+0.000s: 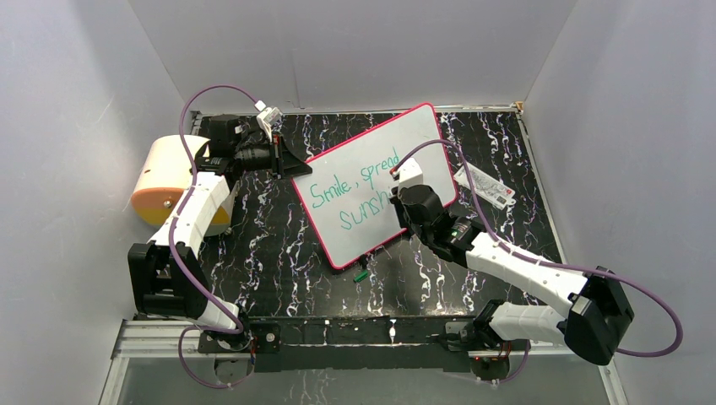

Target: Write a sentence on the whiteboard

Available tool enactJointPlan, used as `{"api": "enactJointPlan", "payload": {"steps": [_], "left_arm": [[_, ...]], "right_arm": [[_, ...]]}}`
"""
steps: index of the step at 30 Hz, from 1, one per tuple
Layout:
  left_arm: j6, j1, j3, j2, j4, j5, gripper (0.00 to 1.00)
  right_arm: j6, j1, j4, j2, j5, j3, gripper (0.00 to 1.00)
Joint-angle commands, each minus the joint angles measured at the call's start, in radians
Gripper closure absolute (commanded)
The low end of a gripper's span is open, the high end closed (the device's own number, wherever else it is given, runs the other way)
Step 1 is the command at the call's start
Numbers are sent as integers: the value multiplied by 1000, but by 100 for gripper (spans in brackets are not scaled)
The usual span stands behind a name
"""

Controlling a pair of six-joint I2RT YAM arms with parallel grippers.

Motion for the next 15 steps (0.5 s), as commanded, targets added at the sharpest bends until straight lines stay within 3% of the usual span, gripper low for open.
{"api": "enactJointPlan", "payload": {"steps": [1, 15], "left_arm": [[39, -17, -31, 9, -66, -59, 100], [40, -17, -32, 9, -68, -61, 100]], "right_arm": [[12, -4, 20, 11, -14, 7, 100], [44, -3, -99, 1, -48, -3, 100]]}}
